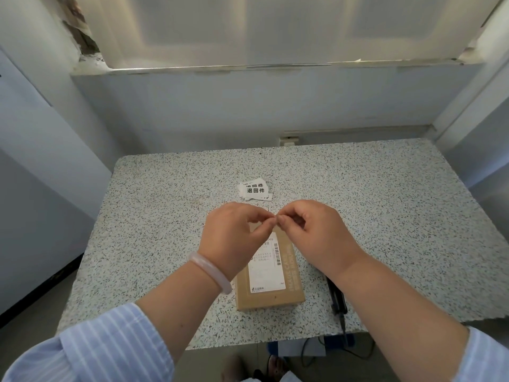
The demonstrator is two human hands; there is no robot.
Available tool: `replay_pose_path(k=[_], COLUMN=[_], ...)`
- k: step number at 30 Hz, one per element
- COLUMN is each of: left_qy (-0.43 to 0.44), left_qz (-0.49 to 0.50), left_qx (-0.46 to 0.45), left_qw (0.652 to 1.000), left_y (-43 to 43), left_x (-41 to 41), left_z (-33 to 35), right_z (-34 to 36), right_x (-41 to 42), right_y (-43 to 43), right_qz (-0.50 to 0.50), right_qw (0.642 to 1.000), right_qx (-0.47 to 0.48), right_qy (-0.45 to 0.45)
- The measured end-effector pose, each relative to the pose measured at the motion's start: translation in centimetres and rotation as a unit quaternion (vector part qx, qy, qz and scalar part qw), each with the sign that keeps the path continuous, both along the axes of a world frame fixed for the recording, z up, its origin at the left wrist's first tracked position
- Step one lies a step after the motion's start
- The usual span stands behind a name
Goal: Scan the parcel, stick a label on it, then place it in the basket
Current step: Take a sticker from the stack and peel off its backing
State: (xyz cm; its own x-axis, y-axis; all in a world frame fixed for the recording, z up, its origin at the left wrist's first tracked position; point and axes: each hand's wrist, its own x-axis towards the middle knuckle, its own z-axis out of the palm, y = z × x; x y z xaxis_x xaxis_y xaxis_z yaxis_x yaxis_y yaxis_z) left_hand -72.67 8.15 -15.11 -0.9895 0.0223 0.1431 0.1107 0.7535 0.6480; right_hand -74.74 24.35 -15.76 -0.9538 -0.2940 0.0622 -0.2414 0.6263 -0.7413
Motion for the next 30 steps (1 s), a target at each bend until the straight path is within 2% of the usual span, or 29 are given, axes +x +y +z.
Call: replay_pose_path(k=[8, 13, 16, 20, 24, 30], left_qy=[0.063, 0.058, -0.037, -0.118, -0.144, -0.145], left_qz=[0.007, 0.022, 0.043, 0.079, 0.055, 0.087], left_qx=[-0.046, -0.039, 0.068, 0.225, 0.262, 0.282], left_qw=[0.997, 0.997, 0.996, 0.964, 0.953, 0.944], left_y=[0.13, 0.1, 0.17, 0.15, 0.05, 0.25], left_x=[-0.07, -0.14, -0.17, -0.07, 0.03, 0.01], left_z=[0.17, 0.25, 0.51, 0.34, 0.32, 0.21], right_z=[0.52, 0.47, 0.2, 0.04, 0.31, 0.33], right_x=[-0.14, 0.37, 0.38, 0.29, 0.19, 0.21], right_y=[-0.23, -0.6, -0.63, -0.65, -0.49, -0.49], right_qz=[0.015, 0.002, -0.017, -0.028, 0.002, -0.006], right_qw=[1.0, 1.0, 0.999, 0.995, 0.997, 0.997], right_qx=[0.021, 0.006, -0.043, -0.082, -0.062, -0.073], right_qy=[0.016, 0.024, -0.02, -0.058, -0.039, -0.04])
